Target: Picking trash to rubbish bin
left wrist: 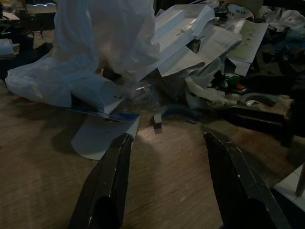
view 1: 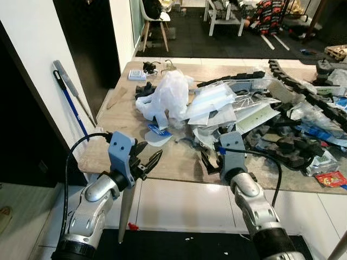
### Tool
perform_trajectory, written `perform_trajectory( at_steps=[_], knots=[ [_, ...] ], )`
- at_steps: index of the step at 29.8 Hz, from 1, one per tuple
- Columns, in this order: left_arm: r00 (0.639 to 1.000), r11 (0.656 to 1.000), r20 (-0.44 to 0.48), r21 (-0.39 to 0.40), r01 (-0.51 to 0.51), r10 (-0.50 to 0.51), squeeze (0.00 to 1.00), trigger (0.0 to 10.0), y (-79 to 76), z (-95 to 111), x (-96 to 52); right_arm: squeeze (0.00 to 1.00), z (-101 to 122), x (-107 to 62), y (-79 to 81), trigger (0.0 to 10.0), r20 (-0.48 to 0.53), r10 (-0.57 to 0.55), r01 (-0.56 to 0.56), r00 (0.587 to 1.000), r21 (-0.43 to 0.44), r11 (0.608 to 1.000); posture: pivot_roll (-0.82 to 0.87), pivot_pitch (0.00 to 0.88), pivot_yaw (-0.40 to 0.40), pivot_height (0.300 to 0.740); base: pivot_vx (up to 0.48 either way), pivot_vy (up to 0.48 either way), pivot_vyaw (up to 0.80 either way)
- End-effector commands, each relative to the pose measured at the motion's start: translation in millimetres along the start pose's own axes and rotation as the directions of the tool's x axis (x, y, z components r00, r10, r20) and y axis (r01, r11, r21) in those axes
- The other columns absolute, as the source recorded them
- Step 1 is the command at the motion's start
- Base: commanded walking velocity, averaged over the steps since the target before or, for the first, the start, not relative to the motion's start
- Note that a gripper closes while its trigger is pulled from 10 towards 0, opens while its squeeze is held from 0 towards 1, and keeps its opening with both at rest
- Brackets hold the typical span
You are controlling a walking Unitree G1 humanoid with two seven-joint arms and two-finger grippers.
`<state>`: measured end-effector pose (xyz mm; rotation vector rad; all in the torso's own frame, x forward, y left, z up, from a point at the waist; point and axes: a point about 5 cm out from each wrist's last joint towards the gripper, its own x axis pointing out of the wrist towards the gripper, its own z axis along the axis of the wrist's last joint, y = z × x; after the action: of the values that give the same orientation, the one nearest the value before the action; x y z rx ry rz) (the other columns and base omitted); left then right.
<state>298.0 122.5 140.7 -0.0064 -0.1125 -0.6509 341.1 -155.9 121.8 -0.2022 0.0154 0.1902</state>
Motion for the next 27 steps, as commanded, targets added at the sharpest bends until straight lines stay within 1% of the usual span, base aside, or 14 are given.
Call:
perform_trajectory(
  at_steps=[1, 2, 5, 8, 13, 14, 15, 16, 21, 27],
  knots=[
    [1.000, 1.000, -0.015, -0.005, 0.015, -0.015, 0.00, 10.0, -3.5, -2.6, -1.0, 0.00, -4.5, -0.1, 1.6, 10.0, -0.012, 0.017, -0.017, 1.000, -0.013, 1.000, -0.01, 0.131, 0.032, 0.740, 0.000, 0.000, 0.00],
    [1.000, 1.000, -0.015, -0.003, 0.017, -0.017, 0.00, 10.0, -3.3, -1.8, -1.5, 0.00, -2.9, 3.4, 4.6, 10.0, -0.005, 0.039, -0.039, 0.999, -0.014, 0.999, -0.01, 0.136, 0.032, 0.740, 0.000, 0.000, 0.00],
    [1.000, 1.000, -0.015, -0.002, 0.014, -0.014, 0.00, 10.0, -3.2, -1.0, -1.8, 0.00, -3.7, 7.9, 5.6, 10.0, -0.006, 0.054, -0.054, 0.999, -0.008, 0.998, 0.00, 0.139, 0.034, 0.740, 0.000, 0.000, 0.00],
    [1.000, 1.000, -0.017, -0.002, 0.014, -0.014, 0.00, 10.0, -3.5, -0.8, -2.5, 0.00, -5.9, 10.9, 4.9, 10.0, -0.017, 0.052, -0.053, 0.998, -0.010, 0.999, 0.01, 0.137, 0.036, 0.740, 0.000, 0.000, 0.00],
    [1.000, 1.000, -0.016, -0.012, 0.021, -0.021, 0.00, 10.0, -4.8, -0.8, -2.9, 0.00, -9.2, 14.8, 3.5, 10.0, -0.045, 0.043, -0.044, 0.998, -0.041, 0.998, 0.01, 0.129, 0.041, 0.740, 0.000, 0.000, 0.00],
    [1.000, 1.000, -0.017, -0.013, 0.025, -0.025, 0.00, 10.0, -5.3, -0.9, -2.8, 0.00, -9.3, 15.6, 3.6, 9.8, -0.043, 0.043, -0.045, 0.998, -0.042, 0.998, 0.01, 0.125, 0.042, 0.740, 0.000, 0.000, 0.00],
    [0.999, 0.999, -0.016, -0.014, 0.030, -0.031, 0.00, 10.0, -5.9, -0.8, -2.4, 0.00, -7.7, 16.5, 4.0, 3.2, -0.034, 0.046, -0.047, 0.998, -0.038, 0.998, 0.00, 0.121, 0.044, 0.740, 0.000, 0.000, 0.00],
    [0.999, 0.999, -0.017, -0.014, 0.031, -0.031, 0.00, 10.0, -5.9, -0.8, -1.8, 0.00, -6.3, 16.8, 3.7, 0.0, -0.026, 0.044, -0.045, 0.999, -0.036, 0.998, 0.00, 0.119, 0.045, 0.740, 0.000, 0.000, 0.00],
    [1.000, 1.000, -0.007, -0.015, 0.026, -0.026, 0.00, 10.0, -4.4, 1.5, 2.3, 0.00, -2.2, 18.3, 1.4, 0.0, 0.002, 0.039, -0.039, 0.999, -0.048, 0.998, 0.00, 0.115, 0.043, 0.740, 0.000, 0.000, 0.00],
    [1.000, 1.000, 0.000, -0.020, 0.015, -0.015, 0.00, 10.0, -2.8, 2.5, 5.3, 0.00, -5.3, 16.2, 0.9, 0.0, 0.013, 0.029, -0.028, 0.999, -0.061, 0.998, -0.01, 0.110, 0.044, 0.740, 0.000, 0.000, 0.00]
  ],
)
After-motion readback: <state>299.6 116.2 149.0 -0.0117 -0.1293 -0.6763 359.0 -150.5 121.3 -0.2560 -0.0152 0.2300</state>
